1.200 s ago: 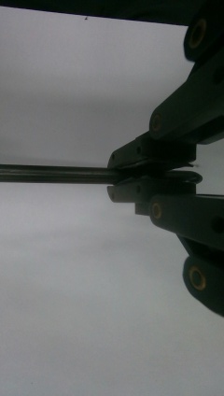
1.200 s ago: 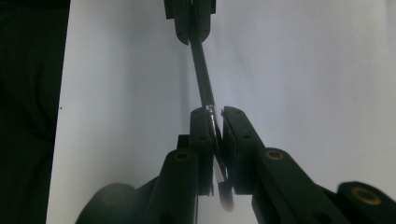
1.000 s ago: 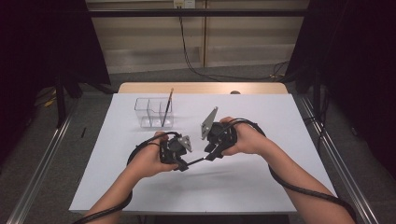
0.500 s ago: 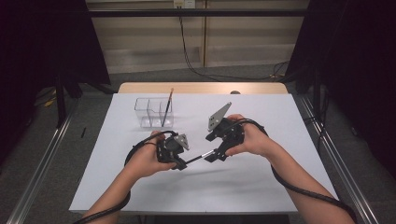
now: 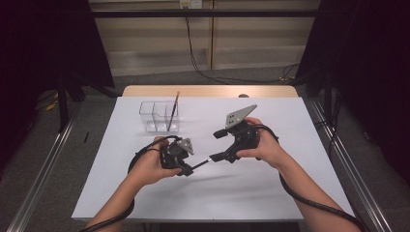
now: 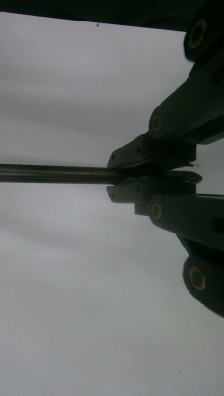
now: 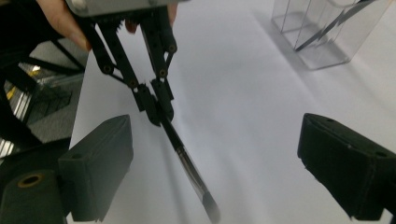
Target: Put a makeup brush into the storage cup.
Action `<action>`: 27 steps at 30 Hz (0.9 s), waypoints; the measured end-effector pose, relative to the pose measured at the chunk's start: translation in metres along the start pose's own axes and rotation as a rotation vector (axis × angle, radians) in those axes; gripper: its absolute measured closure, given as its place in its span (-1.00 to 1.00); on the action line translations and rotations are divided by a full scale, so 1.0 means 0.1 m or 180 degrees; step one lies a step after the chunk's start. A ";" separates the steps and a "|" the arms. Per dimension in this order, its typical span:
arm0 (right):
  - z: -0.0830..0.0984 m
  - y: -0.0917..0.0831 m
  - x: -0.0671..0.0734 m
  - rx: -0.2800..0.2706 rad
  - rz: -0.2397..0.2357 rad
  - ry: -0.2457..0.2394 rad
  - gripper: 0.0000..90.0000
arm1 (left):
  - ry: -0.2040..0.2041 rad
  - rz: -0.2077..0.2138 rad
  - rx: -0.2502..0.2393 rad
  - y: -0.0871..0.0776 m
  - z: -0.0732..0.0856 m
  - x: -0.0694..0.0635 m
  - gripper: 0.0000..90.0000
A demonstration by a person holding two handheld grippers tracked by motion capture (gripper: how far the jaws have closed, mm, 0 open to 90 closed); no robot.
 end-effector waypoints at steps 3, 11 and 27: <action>0.00 -0.02 0.00 -0.0216 0.0047 0.0045 -0.83 | -0.0037 0.0008 -0.0049 -0.01 0.00 0.00 0.87; 0.01 -0.03 0.02 -0.0559 0.0069 0.0078 -0.84 | -0.0069 0.0020 -0.0113 -0.01 0.03 0.01 0.87; -0.02 -0.05 0.05 -0.1134 0.0043 0.0164 -0.86 | -0.0166 0.0005 -0.0330 -0.03 0.07 -0.01 0.87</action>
Point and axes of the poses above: each handheld gripper's, and its own axes: y roughly forward along the jaws, z roughly out of its underside, x roughly to its left, the point moved 3 cm from there along y, roughly forward along the jaws, and after that the axes turned 5 degrees about x, right-handed, at the moved point
